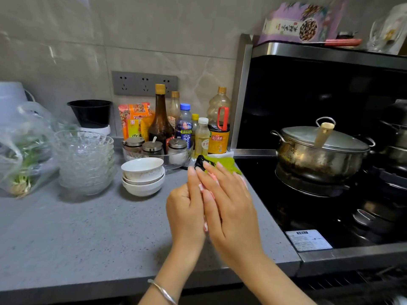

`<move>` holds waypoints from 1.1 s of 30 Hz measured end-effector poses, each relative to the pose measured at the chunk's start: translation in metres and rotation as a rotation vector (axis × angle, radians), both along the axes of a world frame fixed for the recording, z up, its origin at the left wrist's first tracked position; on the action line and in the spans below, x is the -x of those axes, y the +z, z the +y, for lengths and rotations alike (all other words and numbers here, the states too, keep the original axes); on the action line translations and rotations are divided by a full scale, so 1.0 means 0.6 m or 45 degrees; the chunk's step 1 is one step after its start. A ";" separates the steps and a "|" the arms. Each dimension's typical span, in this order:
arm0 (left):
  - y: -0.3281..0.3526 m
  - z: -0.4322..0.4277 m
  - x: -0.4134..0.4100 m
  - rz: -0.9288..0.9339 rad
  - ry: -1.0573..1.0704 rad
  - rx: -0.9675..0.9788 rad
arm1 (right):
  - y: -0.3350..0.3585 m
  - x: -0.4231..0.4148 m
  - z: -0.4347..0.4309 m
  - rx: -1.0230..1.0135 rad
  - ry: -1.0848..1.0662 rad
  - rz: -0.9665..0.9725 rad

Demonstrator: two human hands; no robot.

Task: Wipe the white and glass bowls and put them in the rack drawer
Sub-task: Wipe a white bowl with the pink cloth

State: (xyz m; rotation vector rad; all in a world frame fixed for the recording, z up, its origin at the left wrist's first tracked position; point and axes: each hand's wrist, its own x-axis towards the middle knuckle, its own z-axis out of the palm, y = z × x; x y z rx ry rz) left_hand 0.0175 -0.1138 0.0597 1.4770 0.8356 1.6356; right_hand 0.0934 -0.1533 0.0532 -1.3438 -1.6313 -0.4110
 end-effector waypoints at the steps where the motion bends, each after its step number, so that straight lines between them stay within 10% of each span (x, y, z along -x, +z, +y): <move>1: -0.001 -0.001 -0.002 -0.009 0.006 0.002 | -0.001 -0.003 0.004 -0.003 0.022 -0.005; 6: 0.001 -0.004 0.006 -0.159 0.013 0.144 | 0.015 -0.030 0.003 0.294 0.509 0.948; 13: 0.012 -0.008 0.004 -0.019 -0.041 0.015 | 0.012 -0.007 -0.001 0.022 -0.002 -0.002; 22: 0.024 0.001 0.034 -0.208 -0.387 0.203 | 0.038 -0.047 -0.010 0.541 0.461 1.287; 33: 0.048 0.016 0.071 0.403 -0.382 -0.036 | 0.051 -0.053 -0.014 0.382 0.452 0.859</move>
